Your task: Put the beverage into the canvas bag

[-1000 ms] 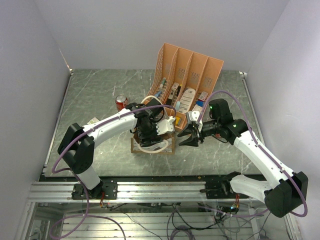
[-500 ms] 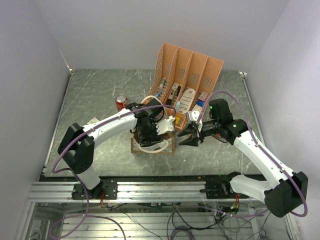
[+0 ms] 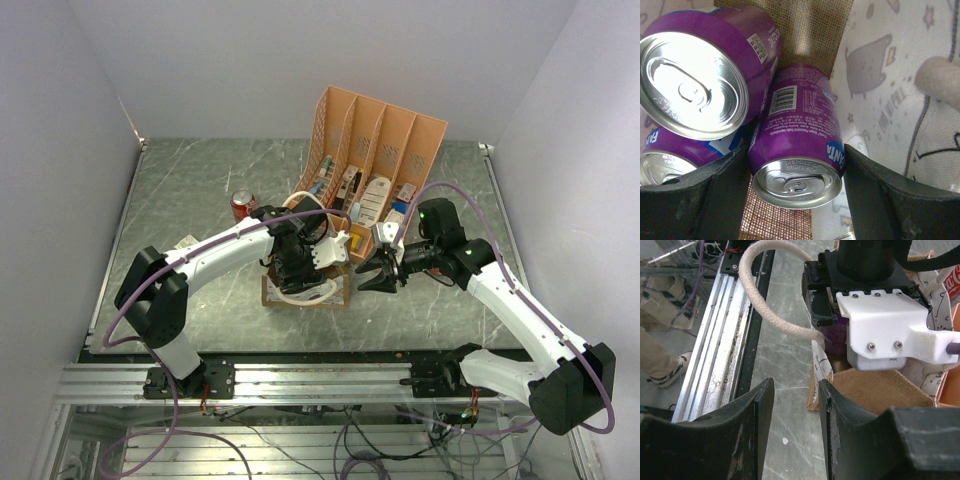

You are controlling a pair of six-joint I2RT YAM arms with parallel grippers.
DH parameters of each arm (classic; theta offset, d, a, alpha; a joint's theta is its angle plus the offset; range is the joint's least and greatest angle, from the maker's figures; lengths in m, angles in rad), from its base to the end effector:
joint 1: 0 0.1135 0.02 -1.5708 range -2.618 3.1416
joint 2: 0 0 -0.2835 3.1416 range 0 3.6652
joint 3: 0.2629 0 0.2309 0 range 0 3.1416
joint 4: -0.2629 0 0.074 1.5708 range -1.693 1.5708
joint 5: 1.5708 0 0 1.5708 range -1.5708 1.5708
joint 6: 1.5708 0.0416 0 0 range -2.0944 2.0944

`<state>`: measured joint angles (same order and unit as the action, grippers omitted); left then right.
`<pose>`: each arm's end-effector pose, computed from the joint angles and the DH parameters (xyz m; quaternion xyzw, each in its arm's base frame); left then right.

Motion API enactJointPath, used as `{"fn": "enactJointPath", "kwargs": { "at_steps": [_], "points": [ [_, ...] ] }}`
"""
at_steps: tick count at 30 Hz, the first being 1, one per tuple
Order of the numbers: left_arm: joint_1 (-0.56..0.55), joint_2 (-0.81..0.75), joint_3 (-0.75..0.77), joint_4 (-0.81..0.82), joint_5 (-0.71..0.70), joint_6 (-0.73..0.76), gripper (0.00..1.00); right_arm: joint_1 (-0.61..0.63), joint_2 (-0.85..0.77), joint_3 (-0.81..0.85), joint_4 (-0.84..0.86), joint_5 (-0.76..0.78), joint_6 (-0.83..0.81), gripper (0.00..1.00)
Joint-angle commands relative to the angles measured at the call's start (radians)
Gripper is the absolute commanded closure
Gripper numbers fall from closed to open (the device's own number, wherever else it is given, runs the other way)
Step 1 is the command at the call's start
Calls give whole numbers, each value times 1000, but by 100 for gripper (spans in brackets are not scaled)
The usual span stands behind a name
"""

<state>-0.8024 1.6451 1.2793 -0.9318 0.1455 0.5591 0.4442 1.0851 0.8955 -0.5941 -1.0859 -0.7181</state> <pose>0.2054 -0.2212 0.2616 0.6296 0.7616 -0.0880 0.1261 0.1504 0.1123 0.3152 -0.5997 0.5522 0.4279 0.3904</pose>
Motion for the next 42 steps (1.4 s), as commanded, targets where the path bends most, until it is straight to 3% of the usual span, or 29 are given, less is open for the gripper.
{"fn": "enactJointPath", "kwargs": {
  "at_steps": [1,23,27,31,42],
  "points": [
    [-6,-52,3,-7,-17,-11,22,-10,-9,-9,15,-2,3,59],
    [-6,-94,40,-29,-13,-10,8,-39,-20,-4,39,31,43,59],
    [-5,-127,75,-54,-5,-1,6,-74,-37,3,72,77,109,45],
    [-5,-167,96,-55,-26,4,5,-141,-58,14,85,82,159,25],
    [-3,-313,60,100,-115,-37,3,-349,-156,46,72,231,252,5]
  ]
}}
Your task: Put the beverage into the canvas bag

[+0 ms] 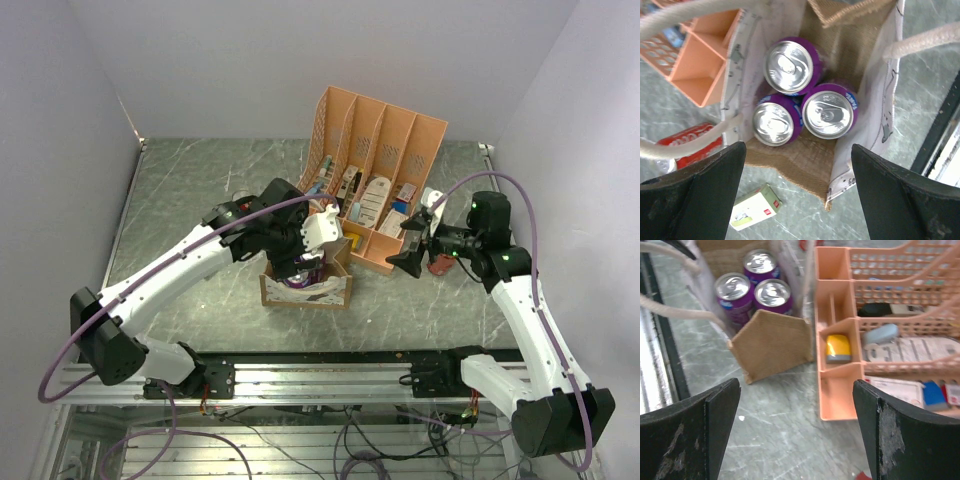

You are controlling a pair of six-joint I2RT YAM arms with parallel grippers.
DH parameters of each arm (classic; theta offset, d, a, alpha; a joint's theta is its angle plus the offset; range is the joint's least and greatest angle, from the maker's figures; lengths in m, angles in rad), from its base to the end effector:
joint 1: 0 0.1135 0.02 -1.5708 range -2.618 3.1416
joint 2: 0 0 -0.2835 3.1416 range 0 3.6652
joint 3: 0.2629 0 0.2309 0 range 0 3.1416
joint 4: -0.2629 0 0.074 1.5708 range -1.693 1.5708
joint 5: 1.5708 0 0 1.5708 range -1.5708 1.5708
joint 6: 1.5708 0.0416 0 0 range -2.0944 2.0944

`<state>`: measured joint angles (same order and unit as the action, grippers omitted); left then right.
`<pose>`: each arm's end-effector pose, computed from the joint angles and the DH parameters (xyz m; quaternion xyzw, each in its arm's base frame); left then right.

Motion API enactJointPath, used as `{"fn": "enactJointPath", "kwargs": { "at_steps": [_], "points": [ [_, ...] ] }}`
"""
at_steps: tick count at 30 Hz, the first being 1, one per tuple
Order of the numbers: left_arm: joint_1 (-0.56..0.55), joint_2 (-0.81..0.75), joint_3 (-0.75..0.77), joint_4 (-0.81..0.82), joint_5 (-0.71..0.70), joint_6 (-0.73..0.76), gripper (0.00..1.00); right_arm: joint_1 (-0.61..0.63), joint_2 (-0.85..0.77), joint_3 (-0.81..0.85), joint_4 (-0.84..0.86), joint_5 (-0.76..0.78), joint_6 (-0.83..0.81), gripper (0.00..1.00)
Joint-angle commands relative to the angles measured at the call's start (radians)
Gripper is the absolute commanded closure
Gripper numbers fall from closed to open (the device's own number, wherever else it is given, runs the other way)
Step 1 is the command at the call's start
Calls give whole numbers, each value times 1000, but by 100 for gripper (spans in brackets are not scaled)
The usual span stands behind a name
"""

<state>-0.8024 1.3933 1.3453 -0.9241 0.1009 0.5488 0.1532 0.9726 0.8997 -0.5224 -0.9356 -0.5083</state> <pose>0.1781 -0.1903 0.3465 0.6084 0.7354 -0.0850 0.2861 0.1617 0.0589 0.3360 -0.4559 0.6771 0.3182 0.4821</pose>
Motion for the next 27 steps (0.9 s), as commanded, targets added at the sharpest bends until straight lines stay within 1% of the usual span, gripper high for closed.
{"fn": "enactJointPath", "kwargs": {
  "at_steps": [1,4,8,13,15,17,21,24,27],
  "points": [
    [-3,-74,-11,111,-93,-34,3,-72,-53,48,-11,103,36,4],
    [3,-115,-26,158,-157,-53,2,-111,-70,63,-48,175,21,3],
    [31,-152,-48,222,-206,-113,3,-147,-74,72,-113,293,2,3],
    [160,-196,-43,261,-194,-194,3,-165,-74,47,-145,442,23,3],
    [217,-210,-44,276,-195,-229,2,-173,-78,27,-141,467,29,3],
    [276,-219,-49,290,-200,-263,0,-177,-85,6,-129,486,31,3],
    [390,-200,-67,308,-201,-307,1,-183,-85,-16,-103,496,38,3],
    [464,-148,-64,303,-214,-309,1,-190,-85,-6,-99,438,42,3],
    [541,-69,-26,276,-170,-311,1,-191,-51,37,-120,374,34,3]
  ]
}}
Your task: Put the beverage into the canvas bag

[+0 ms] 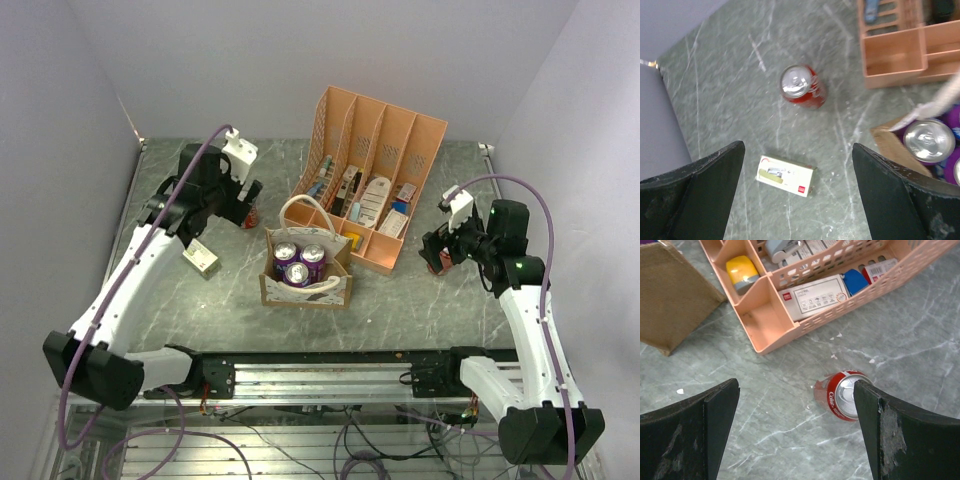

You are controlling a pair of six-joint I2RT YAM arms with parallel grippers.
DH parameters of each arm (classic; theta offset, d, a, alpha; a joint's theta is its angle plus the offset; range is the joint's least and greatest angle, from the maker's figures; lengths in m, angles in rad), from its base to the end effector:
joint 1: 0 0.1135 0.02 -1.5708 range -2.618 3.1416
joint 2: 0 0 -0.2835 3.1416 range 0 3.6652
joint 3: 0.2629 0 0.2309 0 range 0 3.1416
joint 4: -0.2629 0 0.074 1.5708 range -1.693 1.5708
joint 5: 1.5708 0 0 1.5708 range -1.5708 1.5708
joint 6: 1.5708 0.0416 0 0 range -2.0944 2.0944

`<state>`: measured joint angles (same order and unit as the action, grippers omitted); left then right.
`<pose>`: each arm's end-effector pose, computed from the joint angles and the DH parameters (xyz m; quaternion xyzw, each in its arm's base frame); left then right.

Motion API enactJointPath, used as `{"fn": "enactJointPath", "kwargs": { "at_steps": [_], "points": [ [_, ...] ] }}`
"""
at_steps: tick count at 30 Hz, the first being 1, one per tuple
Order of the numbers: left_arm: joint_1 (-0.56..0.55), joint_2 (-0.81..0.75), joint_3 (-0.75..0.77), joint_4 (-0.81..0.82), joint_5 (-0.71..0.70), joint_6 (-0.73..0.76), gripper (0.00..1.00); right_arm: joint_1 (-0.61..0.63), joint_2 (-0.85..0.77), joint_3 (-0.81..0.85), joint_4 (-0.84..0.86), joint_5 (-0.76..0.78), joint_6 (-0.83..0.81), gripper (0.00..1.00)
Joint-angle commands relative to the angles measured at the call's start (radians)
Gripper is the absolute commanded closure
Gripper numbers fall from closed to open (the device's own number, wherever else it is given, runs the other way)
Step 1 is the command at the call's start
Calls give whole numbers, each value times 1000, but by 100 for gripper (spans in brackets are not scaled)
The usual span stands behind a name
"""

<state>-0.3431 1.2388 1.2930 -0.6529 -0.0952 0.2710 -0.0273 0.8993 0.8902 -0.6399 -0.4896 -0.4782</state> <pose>0.2295 -0.0778 0.3885 0.2458 0.8486 0.0252 0.4678 0.1558 0.0153 0.3265 -0.2993 0.8229 0.1023 0.4721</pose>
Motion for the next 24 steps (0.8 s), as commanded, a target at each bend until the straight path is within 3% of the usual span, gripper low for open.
{"fn": "enactJointPath", "kwargs": {
  "at_steps": [1,6,14,24],
  "points": [
    [104,110,35,5,65,-32,1,-12,37,63,-12,-93,-1,3],
    [142,242,53,47,176,-22,1,-10,111,104,-41,-255,-52,3],
    [142,420,123,92,221,-40,1,14,204,139,-8,-503,-106,4],
    [142,532,153,135,251,-84,1,277,274,84,179,-425,-4,13]
  ]
}}
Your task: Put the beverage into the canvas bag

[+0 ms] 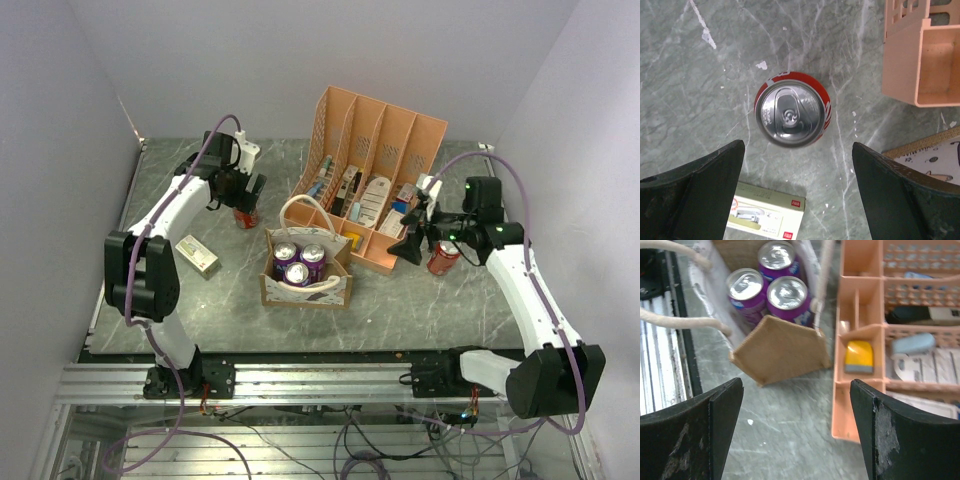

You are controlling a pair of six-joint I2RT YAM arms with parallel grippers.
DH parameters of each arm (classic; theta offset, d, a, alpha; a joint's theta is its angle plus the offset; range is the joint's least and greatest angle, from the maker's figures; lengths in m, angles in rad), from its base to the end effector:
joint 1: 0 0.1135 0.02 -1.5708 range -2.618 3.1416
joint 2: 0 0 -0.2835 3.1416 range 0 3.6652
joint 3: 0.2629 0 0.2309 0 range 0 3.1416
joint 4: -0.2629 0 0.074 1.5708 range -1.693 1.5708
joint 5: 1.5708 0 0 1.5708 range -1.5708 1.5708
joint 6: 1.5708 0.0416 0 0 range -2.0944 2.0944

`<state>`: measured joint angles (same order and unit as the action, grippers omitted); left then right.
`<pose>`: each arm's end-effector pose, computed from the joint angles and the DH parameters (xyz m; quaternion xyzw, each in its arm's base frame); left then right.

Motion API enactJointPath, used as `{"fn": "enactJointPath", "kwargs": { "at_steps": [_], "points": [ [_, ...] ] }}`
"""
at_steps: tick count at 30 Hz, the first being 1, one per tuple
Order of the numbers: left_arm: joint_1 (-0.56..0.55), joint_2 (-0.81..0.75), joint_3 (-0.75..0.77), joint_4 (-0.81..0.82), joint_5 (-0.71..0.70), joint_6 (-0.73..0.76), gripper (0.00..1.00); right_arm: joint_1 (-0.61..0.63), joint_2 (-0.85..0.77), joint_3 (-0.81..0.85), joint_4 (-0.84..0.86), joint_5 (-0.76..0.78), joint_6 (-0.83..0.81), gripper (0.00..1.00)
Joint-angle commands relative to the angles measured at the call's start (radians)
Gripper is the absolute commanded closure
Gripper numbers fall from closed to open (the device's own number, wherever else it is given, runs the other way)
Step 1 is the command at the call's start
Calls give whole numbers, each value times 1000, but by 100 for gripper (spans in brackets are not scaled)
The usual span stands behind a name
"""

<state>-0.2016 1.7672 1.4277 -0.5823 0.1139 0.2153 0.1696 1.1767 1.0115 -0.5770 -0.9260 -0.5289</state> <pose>0.3667 -0.0798 0.2820 0.2136 0.9220 -0.0518 0.3187 0.2052 0.0689 0.3309 -0.4492 0.7081 0.3379 0.4274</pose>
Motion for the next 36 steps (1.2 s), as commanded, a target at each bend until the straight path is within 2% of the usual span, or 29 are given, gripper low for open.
{"fn": "enactJointPath", "kwargs": {
  "at_steps": [1,14,22,28,36],
  "points": [
    [1,3,10,79,36,-32,2,94,0,-47,130,9,52,13],
    [2,85,45,79,20,-47,3,232,62,-90,225,57,94,16],
    [2,90,22,110,38,-59,10,317,110,-70,297,217,265,24],
    [2,76,-8,141,33,-41,21,359,156,-33,283,269,349,26],
    [2,67,-10,122,42,-8,47,411,210,-16,290,330,374,34]
  ]
}}
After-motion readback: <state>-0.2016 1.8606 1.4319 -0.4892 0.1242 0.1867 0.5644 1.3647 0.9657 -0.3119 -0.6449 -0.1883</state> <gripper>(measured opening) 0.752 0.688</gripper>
